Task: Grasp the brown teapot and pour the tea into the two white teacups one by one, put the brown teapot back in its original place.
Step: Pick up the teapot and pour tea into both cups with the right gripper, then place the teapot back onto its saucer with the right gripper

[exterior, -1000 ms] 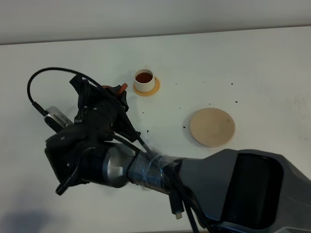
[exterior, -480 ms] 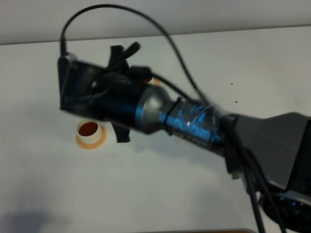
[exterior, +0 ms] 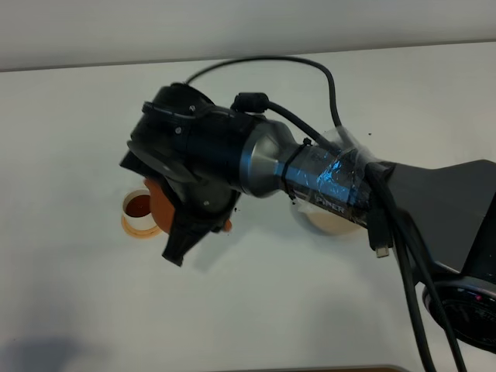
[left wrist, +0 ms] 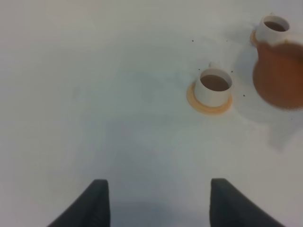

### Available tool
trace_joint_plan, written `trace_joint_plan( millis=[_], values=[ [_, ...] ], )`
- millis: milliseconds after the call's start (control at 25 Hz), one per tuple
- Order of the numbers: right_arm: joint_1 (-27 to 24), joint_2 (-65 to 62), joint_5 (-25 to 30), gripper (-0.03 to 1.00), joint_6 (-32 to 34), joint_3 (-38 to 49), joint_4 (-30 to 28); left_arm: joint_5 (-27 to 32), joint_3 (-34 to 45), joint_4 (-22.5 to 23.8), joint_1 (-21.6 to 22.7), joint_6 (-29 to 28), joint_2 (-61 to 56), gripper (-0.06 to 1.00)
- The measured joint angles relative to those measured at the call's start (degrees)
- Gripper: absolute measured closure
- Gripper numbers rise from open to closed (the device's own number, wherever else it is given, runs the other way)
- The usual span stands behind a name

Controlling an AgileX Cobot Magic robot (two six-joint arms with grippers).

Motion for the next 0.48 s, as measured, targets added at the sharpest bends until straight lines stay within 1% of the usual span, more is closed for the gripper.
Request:
trace_joint_plan(
  millis=[200,360,480],
  values=[
    [-0.12,1.55,0.29,0.87,0.1,1.7,2.8,0.0,0.0,0.0,0.0,0.0,0.0,0.47],
    [-0.17,2.37,0.23,0.87,0.24,1.7,2.86,0.0,0.0,0.0,0.0,0.0,0.0,0.47],
    [-0.23,2.37,0.18,0.87,0.23,0.64,1.31,0.0,0.0,0.0,0.0,0.0,0.0,0.47]
  ],
)
